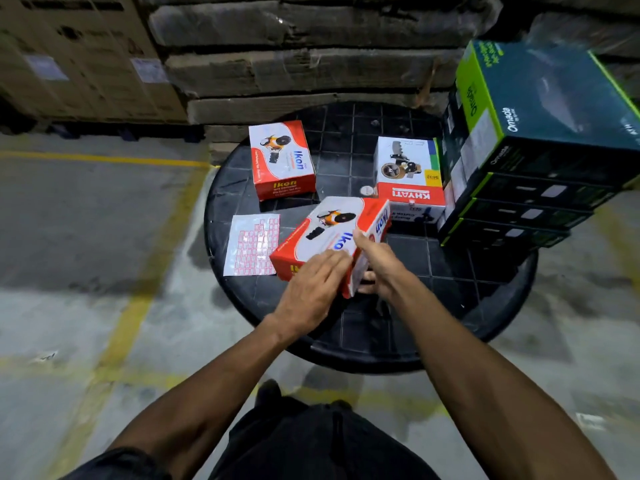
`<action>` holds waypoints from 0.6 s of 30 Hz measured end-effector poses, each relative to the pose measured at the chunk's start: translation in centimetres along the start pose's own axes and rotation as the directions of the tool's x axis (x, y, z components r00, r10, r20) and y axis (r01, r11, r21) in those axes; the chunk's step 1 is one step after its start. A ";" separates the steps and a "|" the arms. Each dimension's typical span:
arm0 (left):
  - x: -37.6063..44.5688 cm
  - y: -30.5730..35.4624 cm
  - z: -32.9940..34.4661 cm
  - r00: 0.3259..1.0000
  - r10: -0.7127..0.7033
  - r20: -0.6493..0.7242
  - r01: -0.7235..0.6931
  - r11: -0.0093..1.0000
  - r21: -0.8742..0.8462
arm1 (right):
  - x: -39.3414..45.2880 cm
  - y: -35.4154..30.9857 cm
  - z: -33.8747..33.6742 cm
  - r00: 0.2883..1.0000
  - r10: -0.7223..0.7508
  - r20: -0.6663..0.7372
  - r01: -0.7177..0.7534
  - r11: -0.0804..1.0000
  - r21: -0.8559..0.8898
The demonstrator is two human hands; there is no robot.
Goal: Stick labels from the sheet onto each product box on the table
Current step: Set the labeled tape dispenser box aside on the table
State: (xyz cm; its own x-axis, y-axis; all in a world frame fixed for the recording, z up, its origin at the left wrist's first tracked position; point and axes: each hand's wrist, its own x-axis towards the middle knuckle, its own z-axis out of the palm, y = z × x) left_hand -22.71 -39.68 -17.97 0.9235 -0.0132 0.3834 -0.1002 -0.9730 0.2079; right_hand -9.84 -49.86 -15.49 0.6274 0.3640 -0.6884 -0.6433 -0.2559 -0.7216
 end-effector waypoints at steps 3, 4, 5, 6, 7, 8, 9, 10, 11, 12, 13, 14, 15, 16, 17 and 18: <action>-1.6 -0.3 0.7 0.996 0.049 0.071 -0.049 0.999 0.007 | 0.8 1.9 -0.1 0.998 0.029 -0.056 -0.030 1.000 -0.006; -2.1 -0.4 0.8 0.994 0.030 0.103 -0.031 1.000 0.005 | 0.8 2.3 -0.3 0.997 0.024 -0.072 -0.024 1.000 -0.002; -2.5 -0.7 0.8 0.990 -0.009 0.142 0.009 1.000 0.003 | 0.9 2.7 -0.5 0.996 0.017 -0.083 -0.016 1.000 0.009; -2.9 -1.0 0.7 0.982 -0.067 0.178 0.067 0.998 0.006 | 0.9 3.0 -0.8 0.997 0.011 -0.082 -0.009 1.000 0.022; -3.2 -1.3 0.7 0.965 -0.136 0.223 0.137 0.991 0.011 | 0.9 3.3 -1.1 0.998 0.013 -0.068 -0.011 1.000 0.026; -3.4 -1.7 0.6 0.936 -0.208 0.286 0.211 0.977 0.020 | 0.7 3.4 -1.4 0.999 0.016 -0.046 -0.015 1.000 0.017; -3.5 -2.1 0.6 0.901 -0.278 0.332 0.287 0.958 0.025 | 0.4 3.4 -1.6 1.000 0.018 -0.021 -0.018 1.000 0.005; -3.7 -2.6 0.7 0.865 -0.346 0.362 0.362 0.932 0.025 | 0.2 3.4 -1.8 1.000 0.015 -0.007 -0.015 1.000 -0.011; -3.8 -3.0 0.9 0.826 -0.409 0.389 0.442 0.897 0.005 | 0.1 3.6 -1.9 1.000 0.014 -0.005 -0.014 0.999 -0.035; -3.8 -3.3 0.9 0.782 -0.458 0.424 0.523 0.851 -0.044 | 0.2 3.9 -2.1 1.000 0.008 -0.021 -0.010 0.997 -0.071; -3.7 -3.5 1.0 0.742 -0.481 0.467 0.590 0.799 -0.114 | 0.2 4.3 -2.0 0.998 -0.003 -0.058 -0.003 0.994 -0.106; -3.6 -3.6 1.0 0.714 -0.476 0.513 0.629 0.758 -0.172 | 0.5 4.8 -2.0 0.994 -0.024 -0.105 0.009 0.989 -0.147; -3.4 -3.4 1.0 0.704 -0.457 0.544 0.639 0.742 -0.204 | 0.8 5.4 -2.0 0.987 -0.046 -0.156 0.016 0.981 -0.191; -3.2 -3.2 1.1 0.699 -0.446 0.559 0.643 0.735 -0.217 | 1.1 6.1 -2.1 0.979 -0.063 -0.192 0.016 0.971 -0.239; -3.0 -3.1 1.2 0.695 -0.455 0.557 0.657 0.716 -0.235 | 1.1 6.5 -2.0 0.972 -0.080 -0.219 0.013 0.957 -0.288; -2.7 -2.8 1.2 0.686 -0.478 0.549 0.685 0.679 -0.265 | 1.0 7.0 -2.0 0.966 -0.108 -0.234 0.022 0.940 -0.340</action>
State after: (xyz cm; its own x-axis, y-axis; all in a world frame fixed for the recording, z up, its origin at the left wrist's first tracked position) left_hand -24.50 -37.17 -20.70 0.8844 0.3298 -0.3303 0.4666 -0.6082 0.6422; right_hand -12.88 -53.05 -21.35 0.7780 0.1699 -0.6048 -0.4415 -0.5370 -0.7188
